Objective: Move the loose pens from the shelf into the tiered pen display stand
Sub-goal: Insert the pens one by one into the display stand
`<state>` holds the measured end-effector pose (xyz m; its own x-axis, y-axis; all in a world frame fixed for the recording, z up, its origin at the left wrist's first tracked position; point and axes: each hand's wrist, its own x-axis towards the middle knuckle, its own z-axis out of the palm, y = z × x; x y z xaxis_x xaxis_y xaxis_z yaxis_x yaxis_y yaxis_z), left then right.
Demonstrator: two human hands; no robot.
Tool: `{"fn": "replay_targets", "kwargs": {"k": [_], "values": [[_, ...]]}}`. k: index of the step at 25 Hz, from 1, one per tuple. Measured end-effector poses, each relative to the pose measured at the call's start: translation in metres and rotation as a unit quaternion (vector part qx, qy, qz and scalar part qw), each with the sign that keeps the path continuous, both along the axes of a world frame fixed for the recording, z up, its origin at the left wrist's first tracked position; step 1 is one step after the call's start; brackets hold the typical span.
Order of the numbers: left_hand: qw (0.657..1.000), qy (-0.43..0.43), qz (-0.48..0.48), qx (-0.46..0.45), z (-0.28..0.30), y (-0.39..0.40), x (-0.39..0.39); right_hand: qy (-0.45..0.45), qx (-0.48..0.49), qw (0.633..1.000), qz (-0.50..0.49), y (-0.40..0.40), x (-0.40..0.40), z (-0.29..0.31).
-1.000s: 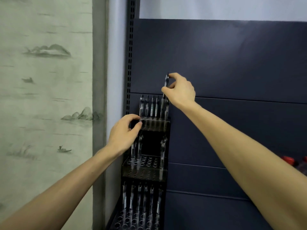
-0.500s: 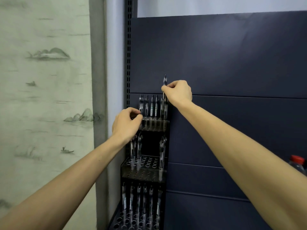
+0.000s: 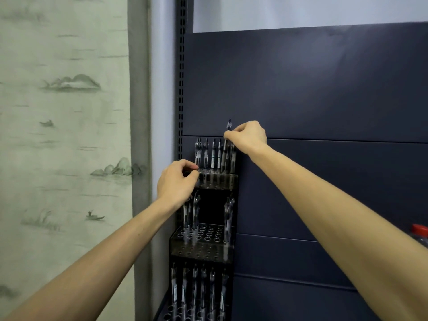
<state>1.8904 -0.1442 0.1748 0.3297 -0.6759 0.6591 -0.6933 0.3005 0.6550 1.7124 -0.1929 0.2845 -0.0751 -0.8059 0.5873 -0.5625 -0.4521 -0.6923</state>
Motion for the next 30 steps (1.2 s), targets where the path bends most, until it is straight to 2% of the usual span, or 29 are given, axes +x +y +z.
{"fn": "replay_targets", "kwargs": {"k": [4, 12, 15, 22, 26, 30], "values": [[1.000, -0.007, -0.016, -0.001, 0.000, 0.000, 0.004, -0.035, -0.003, 0.999, -0.004, 0.001, -0.001, -0.001], [1.000, 0.009, -0.023, 0.001, 0.001, -0.003, 0.004, -0.032, -0.024, 0.999, -0.009, 0.000, -0.002, -0.005], [0.999, 0.013, -0.031, 0.000, 0.001, -0.002, 0.004, -0.008, -0.025, 0.999, -0.017, -0.003, -0.002, -0.007], [1.000, 0.010, -0.027, 0.008, -0.001, -0.002, 0.005, 0.115, -0.046, 0.990, -0.072, -0.005, 0.005, -0.010], [0.999, 0.014, -0.039, 0.005, -0.001, -0.002, 0.006, 0.140, -0.046, 0.985, -0.094, -0.002, 0.006, -0.009], [0.999, 0.013, -0.038, 0.005, -0.002, -0.003, 0.007, 0.133, -0.038, 0.989, -0.055, -0.002, 0.006, -0.013]]}}
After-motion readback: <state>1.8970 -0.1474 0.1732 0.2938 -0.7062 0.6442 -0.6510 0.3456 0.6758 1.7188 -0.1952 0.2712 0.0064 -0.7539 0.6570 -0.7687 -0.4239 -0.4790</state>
